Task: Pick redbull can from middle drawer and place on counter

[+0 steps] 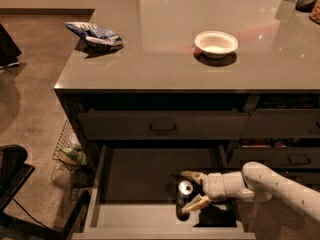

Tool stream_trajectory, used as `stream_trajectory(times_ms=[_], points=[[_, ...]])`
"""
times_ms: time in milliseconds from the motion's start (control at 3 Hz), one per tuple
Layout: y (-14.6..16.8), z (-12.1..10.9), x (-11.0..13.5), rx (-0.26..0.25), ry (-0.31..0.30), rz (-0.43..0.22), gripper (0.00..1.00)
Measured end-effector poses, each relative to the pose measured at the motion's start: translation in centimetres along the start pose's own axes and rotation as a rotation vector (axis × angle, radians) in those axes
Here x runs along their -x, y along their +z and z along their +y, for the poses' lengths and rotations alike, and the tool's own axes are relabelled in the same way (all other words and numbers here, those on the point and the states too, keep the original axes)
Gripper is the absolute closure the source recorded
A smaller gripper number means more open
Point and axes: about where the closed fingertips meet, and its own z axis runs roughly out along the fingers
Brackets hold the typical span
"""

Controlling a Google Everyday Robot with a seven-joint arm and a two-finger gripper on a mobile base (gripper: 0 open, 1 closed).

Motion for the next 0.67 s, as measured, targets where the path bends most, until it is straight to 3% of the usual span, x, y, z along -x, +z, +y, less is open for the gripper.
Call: stream_trajectory(times_ms=[333, 667], points=[[1.1, 0.1, -1.0, 0.016, 0.016, 0.012, 0.41], [1.5, 0.3, 0.8, 0.017, 0.044, -0.005, 0.64]])
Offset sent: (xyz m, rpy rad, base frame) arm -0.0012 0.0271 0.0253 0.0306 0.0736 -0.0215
